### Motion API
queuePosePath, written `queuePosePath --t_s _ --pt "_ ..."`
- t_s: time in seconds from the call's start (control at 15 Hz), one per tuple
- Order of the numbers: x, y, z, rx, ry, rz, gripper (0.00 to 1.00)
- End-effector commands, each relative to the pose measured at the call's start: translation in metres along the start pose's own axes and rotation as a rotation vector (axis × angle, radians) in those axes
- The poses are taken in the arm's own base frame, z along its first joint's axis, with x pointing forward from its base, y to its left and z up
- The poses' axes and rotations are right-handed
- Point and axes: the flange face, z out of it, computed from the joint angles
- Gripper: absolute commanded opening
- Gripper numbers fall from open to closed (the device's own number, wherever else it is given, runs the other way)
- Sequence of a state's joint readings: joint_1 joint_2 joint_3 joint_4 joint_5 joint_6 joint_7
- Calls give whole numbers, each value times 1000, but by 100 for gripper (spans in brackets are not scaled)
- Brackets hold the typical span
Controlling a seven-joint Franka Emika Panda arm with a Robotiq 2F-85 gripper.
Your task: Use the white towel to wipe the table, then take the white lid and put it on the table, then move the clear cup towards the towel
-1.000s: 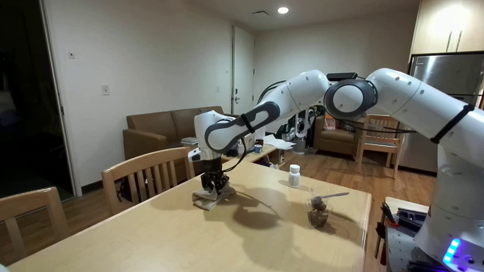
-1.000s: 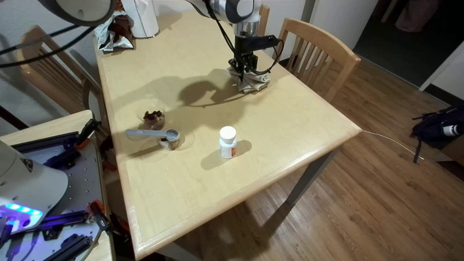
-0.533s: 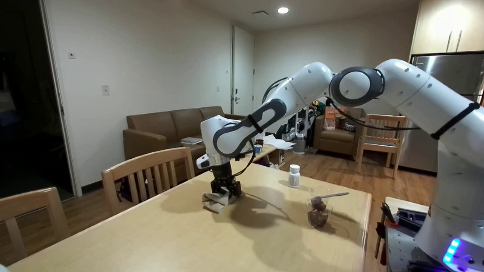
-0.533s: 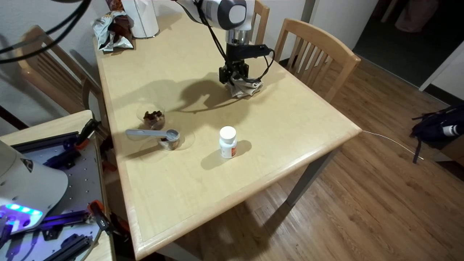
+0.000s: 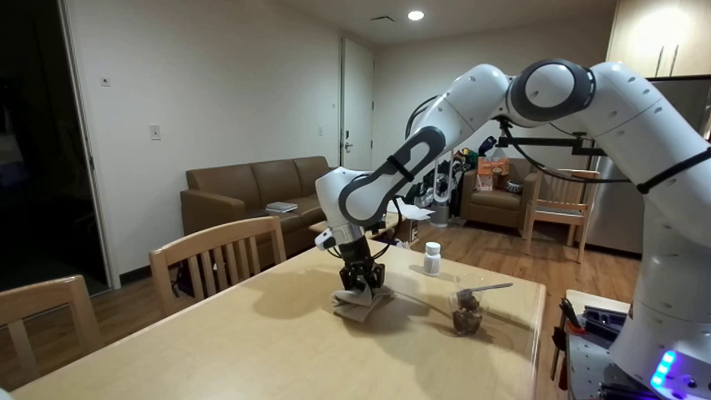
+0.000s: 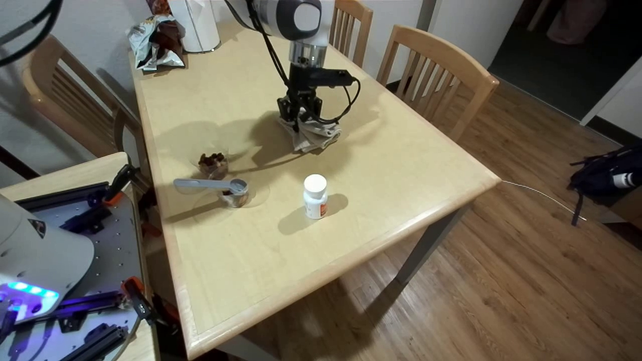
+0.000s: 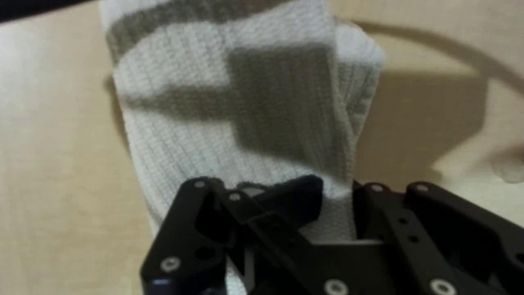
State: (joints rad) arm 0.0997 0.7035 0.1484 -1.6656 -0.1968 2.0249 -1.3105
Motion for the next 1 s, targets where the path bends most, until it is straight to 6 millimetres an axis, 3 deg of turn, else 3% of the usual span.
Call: queuePosePath --t_s 0.0,0.2,0.47,0.93 --pt "11 -55 -15 28 -2 -20 3" --pt "13 -77 -18 29 -1 -24 3" --pt "7 -85 -10 51 23 -27 3" --pt "-9 -75 12 83 84 -23 3"
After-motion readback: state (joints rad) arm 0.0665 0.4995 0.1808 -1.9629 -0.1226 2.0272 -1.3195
